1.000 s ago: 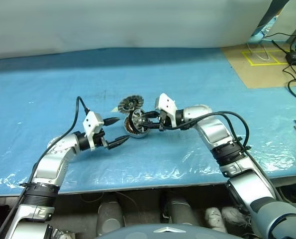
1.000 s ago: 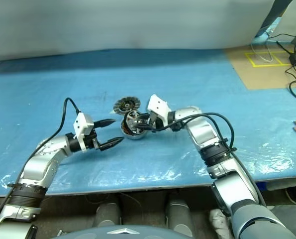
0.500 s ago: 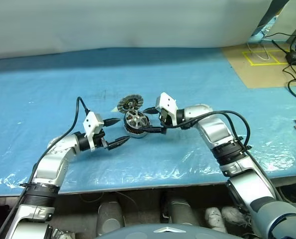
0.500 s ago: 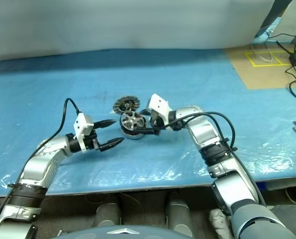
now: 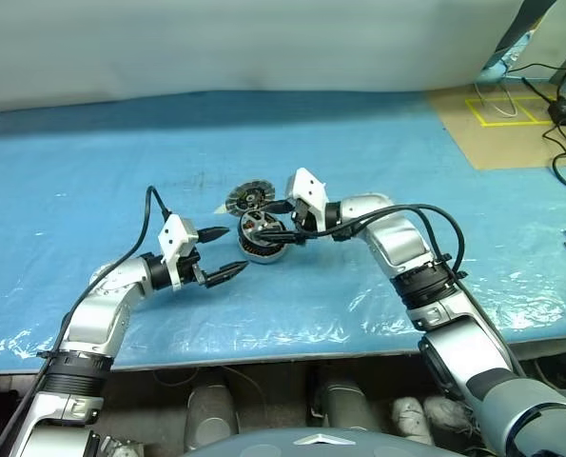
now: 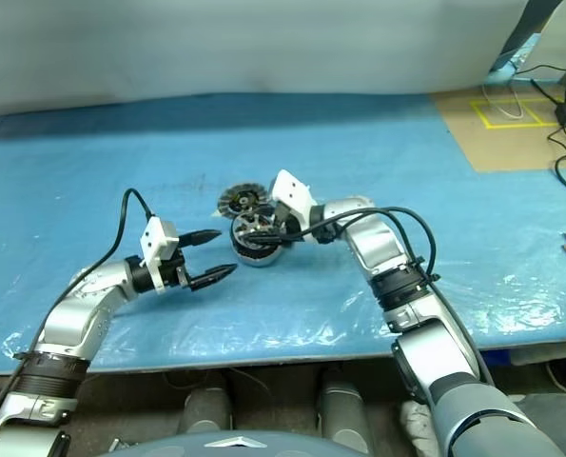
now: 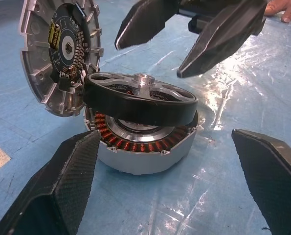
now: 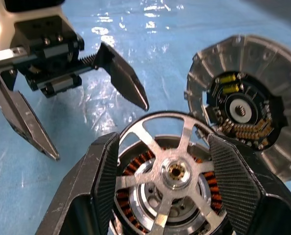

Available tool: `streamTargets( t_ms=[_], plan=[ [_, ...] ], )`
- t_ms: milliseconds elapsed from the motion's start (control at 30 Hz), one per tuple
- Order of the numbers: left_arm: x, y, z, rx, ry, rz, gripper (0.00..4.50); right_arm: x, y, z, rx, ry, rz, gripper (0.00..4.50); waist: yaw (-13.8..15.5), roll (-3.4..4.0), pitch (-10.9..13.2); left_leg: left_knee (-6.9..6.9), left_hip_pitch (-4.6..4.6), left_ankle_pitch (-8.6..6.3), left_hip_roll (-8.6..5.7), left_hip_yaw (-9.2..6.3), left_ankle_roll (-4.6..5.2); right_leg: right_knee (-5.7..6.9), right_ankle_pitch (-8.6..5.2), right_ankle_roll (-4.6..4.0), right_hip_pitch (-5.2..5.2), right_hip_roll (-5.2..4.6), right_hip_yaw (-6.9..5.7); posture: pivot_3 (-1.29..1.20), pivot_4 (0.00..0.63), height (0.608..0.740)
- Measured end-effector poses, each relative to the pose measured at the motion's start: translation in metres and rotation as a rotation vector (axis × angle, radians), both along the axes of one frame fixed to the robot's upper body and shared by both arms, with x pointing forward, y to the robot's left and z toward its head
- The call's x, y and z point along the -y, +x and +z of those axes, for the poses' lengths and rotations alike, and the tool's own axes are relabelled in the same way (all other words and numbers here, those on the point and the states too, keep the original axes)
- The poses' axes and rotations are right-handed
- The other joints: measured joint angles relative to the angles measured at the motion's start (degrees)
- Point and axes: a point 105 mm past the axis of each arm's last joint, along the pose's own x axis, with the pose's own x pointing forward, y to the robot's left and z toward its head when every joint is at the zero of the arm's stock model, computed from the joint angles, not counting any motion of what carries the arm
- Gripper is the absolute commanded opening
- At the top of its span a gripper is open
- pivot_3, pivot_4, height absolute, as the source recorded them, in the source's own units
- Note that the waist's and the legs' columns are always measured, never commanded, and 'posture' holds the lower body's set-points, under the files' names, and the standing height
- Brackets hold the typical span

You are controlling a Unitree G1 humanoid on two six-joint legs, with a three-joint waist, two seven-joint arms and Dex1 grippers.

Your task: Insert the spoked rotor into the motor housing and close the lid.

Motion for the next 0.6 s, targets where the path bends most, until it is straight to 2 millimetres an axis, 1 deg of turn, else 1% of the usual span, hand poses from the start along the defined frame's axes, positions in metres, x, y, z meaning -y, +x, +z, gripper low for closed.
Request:
streamTargets(
  t_ms=[233, 567, 600],
  plan=[
    [0.001, -0.002, -0.004, -0.011, -0.002, -0.002, 4.50, 0.007, 0.007, -0.013, -0.008, -0.050, -0.050, 2.97, 0.01, 0.00, 0.00, 0.00, -0.01, 0.00, 0.00, 0.00, 0.00, 0.00, 0.00, 0.00, 0.00, 0.00, 0.00, 0.00, 0.150, 0.740],
    [0.003, -0.002, -0.005, -0.004, -0.003, -0.005, 4.50, 0.005, 0.003, -0.017, 0.014, -0.073, -0.037, 2.97, -0.01, 0.00, 0.00, 0.00, 0.00, 0.00, 0.00, 0.00, 0.00, 0.01, 0.00, 0.00, 0.02, 0.00, 0.01, 0.00, 0.150, 0.740],
    [0.004, -0.002, -0.005, -0.005, -0.002, -0.006, 4.50, 0.005, 0.003, -0.017, 0.019, -0.076, -0.032, 2.80, -0.01, 0.00, 0.00, 0.00, 0.00, 0.00, 0.00, 0.00, 0.00, 0.01, 0.00, 0.00, 0.02, 0.00, 0.01, 0.00, 0.150, 0.740]
  ],
)
